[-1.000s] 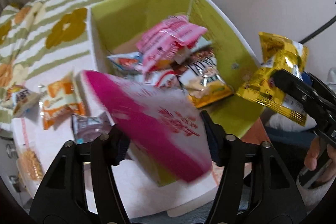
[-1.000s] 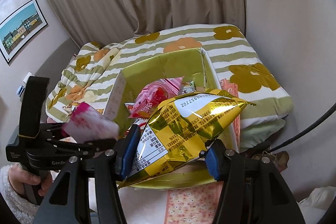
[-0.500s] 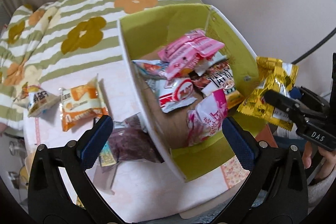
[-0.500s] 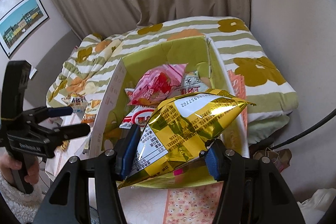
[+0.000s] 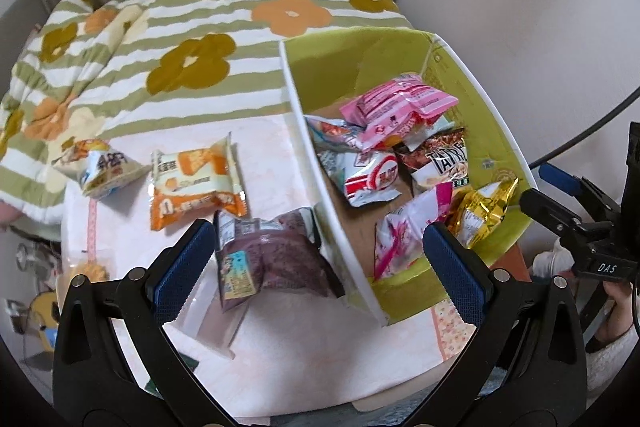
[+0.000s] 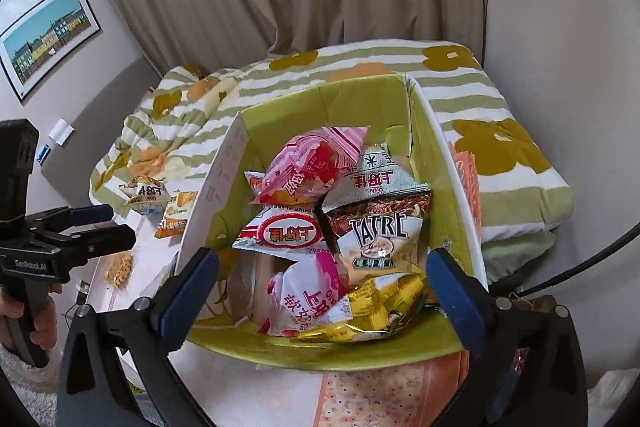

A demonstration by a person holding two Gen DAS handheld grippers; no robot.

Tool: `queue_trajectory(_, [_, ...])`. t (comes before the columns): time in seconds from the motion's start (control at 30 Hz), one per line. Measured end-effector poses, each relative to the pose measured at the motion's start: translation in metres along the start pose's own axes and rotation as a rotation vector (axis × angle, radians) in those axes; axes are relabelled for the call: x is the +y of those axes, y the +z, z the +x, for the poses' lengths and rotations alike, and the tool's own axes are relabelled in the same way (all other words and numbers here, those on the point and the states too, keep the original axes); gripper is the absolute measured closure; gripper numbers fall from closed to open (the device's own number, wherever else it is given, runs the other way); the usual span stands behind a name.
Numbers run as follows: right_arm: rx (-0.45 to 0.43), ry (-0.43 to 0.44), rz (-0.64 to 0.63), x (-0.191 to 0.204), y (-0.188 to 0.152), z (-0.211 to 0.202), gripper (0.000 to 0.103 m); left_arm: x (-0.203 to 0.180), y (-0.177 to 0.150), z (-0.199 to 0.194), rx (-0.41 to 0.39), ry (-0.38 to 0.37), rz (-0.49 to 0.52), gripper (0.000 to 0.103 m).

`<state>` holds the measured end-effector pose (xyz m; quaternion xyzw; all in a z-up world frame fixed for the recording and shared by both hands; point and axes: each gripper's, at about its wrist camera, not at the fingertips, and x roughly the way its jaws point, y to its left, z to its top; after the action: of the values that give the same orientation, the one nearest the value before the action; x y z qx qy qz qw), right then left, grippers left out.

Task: Organize snacks
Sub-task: 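Open the right tool to drop the gold bag, then move both tools back over the table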

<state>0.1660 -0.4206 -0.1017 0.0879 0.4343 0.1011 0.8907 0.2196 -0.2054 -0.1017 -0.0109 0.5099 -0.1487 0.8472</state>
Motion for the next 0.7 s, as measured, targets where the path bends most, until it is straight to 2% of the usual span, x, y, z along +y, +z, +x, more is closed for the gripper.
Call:
queue_trajectory(0.2, [0.017,0.029,-0.034,0.007,-0.001,-0.005,0.0,0.016,-0.016,-0.013,-0.003,0.032,-0.059,0.0])
queue_trajectory(0.33, [0.006,0.058,-0.075,0.018,0.0,-0.012,0.0,0.027,-0.033,-0.024,-0.016,0.091,-0.095,0.0])
queue_trajectory(0.7, [-0.008,0.186,-0.217,0.076,0.002,-0.012,0.0,0.081,-0.078,-0.062,-0.044,0.213,-0.197,0.0])
